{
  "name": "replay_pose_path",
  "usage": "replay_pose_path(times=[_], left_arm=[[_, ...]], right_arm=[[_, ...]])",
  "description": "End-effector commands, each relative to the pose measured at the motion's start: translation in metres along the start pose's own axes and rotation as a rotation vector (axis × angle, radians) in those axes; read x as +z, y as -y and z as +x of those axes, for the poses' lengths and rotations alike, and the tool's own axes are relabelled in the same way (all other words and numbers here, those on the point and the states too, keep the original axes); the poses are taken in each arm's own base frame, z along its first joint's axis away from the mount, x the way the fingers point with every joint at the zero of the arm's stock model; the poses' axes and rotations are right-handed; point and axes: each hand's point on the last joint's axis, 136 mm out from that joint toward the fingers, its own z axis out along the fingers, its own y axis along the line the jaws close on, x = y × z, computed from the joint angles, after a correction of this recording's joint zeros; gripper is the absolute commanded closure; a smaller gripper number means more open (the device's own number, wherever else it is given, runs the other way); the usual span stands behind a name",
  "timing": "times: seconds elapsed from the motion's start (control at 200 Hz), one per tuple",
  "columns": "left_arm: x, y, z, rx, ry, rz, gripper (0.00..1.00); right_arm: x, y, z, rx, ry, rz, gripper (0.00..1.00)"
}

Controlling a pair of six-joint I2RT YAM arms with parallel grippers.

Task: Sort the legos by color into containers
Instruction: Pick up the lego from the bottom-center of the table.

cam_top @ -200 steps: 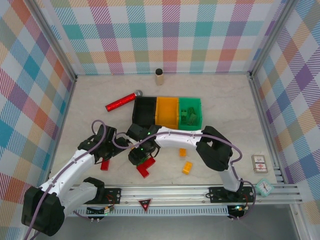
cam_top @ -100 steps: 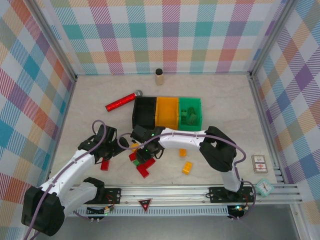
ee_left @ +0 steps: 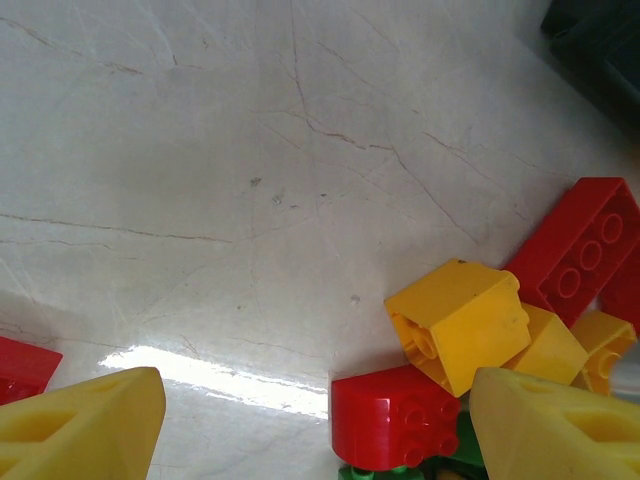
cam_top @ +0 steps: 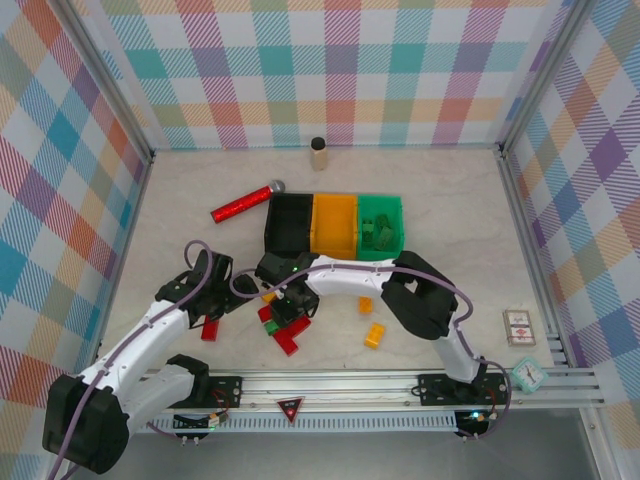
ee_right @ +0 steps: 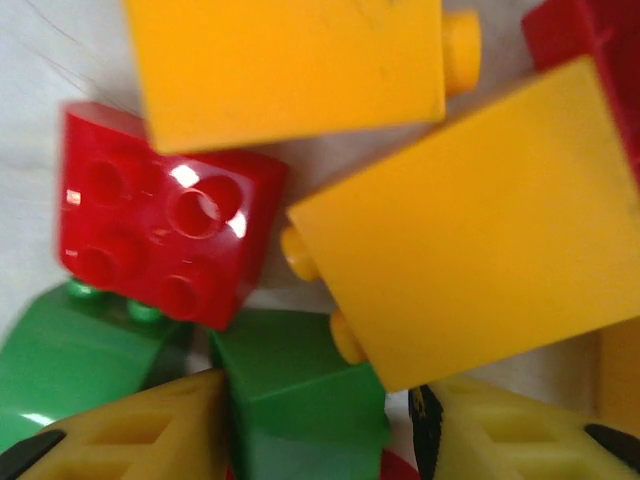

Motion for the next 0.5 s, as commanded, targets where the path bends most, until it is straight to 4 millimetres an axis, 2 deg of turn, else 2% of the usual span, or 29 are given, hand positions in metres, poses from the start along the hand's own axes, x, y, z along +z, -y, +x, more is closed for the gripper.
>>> replay_pose_path(times=[0.0,0.135,0.225,0.32,0.42,0.495], left_arm=[[-0.001,-0.011,0.003,0.003,-0.001,-0.030,0.20],[0.002,-0.010,0.003,0.000,-0.002,-0.023,0.20],[0.003,-0.007,0.001,0.002,-0.006,-0.019,0.20],[0.003,-0.005,0.001,0.007,-0.011,-0.018,0.20],[0.003,-0.004,0.001,0.017,-0.017,-0.019,0.20],[0.001,-0.003,0.002,0.030,-0.022,-0.011,0.20]], right_arm=[[0.006,0.006,0.021,0.001,-0.081,0.046,0.50],[0.008,0.009,0.026,0.015,-0.079,0.051,0.51],[0.004,0.005,0.022,0.023,-0.061,0.034,0.60],[-0.002,0.004,0.016,0.022,-0.036,0.030,0.64],[-0.018,0.003,0.008,0.017,0.009,0.030,0.64],[-0.039,0.009,0.000,0.031,0.063,0.023,0.64]])
